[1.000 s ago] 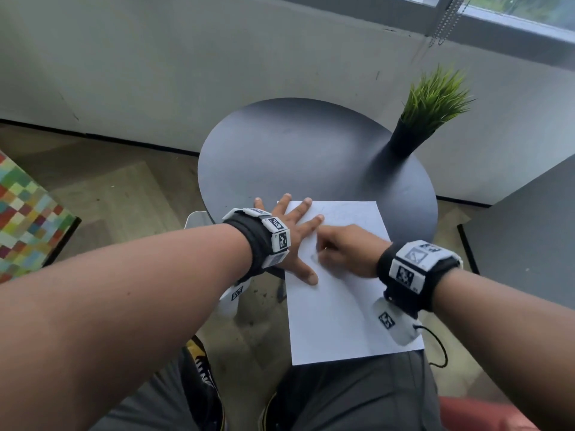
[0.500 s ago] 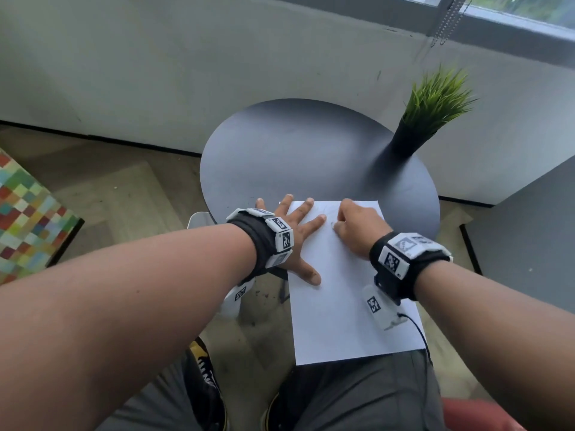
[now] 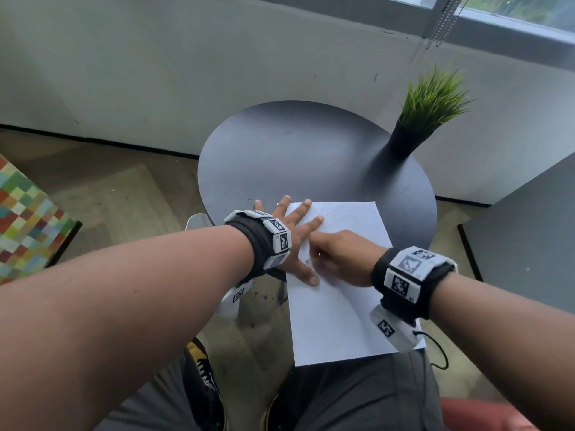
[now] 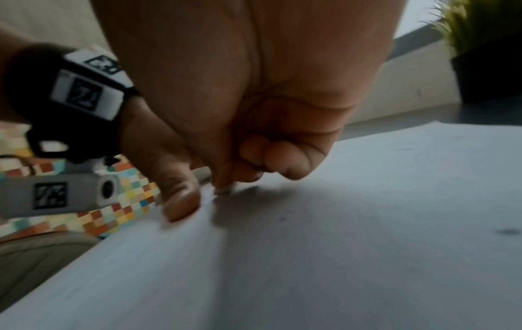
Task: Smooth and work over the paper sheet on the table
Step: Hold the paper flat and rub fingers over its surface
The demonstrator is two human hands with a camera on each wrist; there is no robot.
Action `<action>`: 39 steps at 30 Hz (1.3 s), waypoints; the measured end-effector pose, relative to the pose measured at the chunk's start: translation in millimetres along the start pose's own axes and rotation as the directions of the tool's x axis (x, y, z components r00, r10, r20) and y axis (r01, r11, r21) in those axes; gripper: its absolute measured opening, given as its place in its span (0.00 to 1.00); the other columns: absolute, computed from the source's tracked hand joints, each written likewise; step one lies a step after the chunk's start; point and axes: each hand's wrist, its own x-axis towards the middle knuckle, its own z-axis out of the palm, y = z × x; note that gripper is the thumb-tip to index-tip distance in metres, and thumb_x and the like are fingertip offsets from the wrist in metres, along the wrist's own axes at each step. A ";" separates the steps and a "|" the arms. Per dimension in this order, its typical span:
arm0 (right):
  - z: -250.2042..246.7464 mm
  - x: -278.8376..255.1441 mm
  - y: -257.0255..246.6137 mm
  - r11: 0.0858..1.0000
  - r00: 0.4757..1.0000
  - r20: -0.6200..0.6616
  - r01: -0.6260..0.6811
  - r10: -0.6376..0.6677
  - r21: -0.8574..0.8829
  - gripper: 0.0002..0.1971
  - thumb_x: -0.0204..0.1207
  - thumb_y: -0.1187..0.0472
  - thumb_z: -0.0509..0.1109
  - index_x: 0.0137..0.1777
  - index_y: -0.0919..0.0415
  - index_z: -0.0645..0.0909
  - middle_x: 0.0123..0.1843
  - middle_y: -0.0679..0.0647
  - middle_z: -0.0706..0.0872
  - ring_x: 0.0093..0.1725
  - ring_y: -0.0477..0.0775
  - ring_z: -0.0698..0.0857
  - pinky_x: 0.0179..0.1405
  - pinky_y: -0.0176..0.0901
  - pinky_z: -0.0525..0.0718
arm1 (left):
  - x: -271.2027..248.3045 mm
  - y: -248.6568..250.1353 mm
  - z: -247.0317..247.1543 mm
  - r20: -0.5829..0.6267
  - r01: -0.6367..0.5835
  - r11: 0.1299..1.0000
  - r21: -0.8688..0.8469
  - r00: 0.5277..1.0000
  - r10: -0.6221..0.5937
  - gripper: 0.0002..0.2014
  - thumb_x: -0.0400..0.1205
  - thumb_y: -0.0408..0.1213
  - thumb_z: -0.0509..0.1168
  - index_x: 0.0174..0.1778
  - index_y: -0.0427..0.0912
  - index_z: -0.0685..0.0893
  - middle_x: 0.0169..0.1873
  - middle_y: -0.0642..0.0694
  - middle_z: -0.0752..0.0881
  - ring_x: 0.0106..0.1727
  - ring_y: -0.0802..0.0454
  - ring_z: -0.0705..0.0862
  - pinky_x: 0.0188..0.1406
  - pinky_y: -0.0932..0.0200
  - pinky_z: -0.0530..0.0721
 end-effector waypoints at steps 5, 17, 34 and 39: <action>-19.0 9.9 37.3 0.921 0.902 -0.184 -0.383 0.390 0.074 0.07 0.80 0.52 0.63 0.51 0.55 0.73 0.49 0.57 0.84 0.47 0.60 0.81 0.42 0.47 0.75 | -0.4 0.5 0.5 -0.004 0.001 1.000 0.012 1.000 -0.001 0.66 0.58 0.88 0.61 0.86 0.67 0.34 0.87 0.56 0.29 0.87 0.37 0.31 0.74 0.11 0.41; -10.7 14.3 20.6 0.934 0.911 -0.208 -0.347 0.357 0.085 0.09 0.82 0.53 0.62 0.54 0.57 0.72 0.50 0.59 0.84 0.50 0.63 0.81 0.44 0.49 0.77 | -3.2 -0.1 -0.6 0.005 0.002 1.000 0.003 1.000 -0.002 0.66 0.59 0.87 0.62 0.86 0.67 0.34 0.87 0.56 0.30 0.87 0.38 0.31 0.74 0.11 0.41; -4.2 11.6 13.7 0.951 0.941 -0.156 -0.283 0.301 0.125 0.06 0.80 0.53 0.62 0.51 0.55 0.73 0.49 0.56 0.85 0.48 0.59 0.80 0.46 0.49 0.78 | -14.6 -21.7 6.3 -0.037 0.014 1.000 -0.024 0.999 -0.015 0.65 0.63 0.86 0.58 0.88 0.58 0.36 0.88 0.56 0.32 0.88 0.40 0.34 0.79 0.18 0.46; 2.1 12.5 -13.9 0.998 0.998 -0.052 0.039 -0.041 -0.046 0.05 0.81 0.56 0.64 0.50 0.56 0.76 0.45 0.54 0.85 0.42 0.55 0.77 0.40 0.45 0.71 | -12.8 -24.8 7.5 -0.026 0.001 1.000 -0.013 1.000 -0.001 0.67 0.60 0.87 0.60 0.88 0.59 0.36 0.88 0.56 0.32 0.88 0.39 0.34 0.78 0.15 0.45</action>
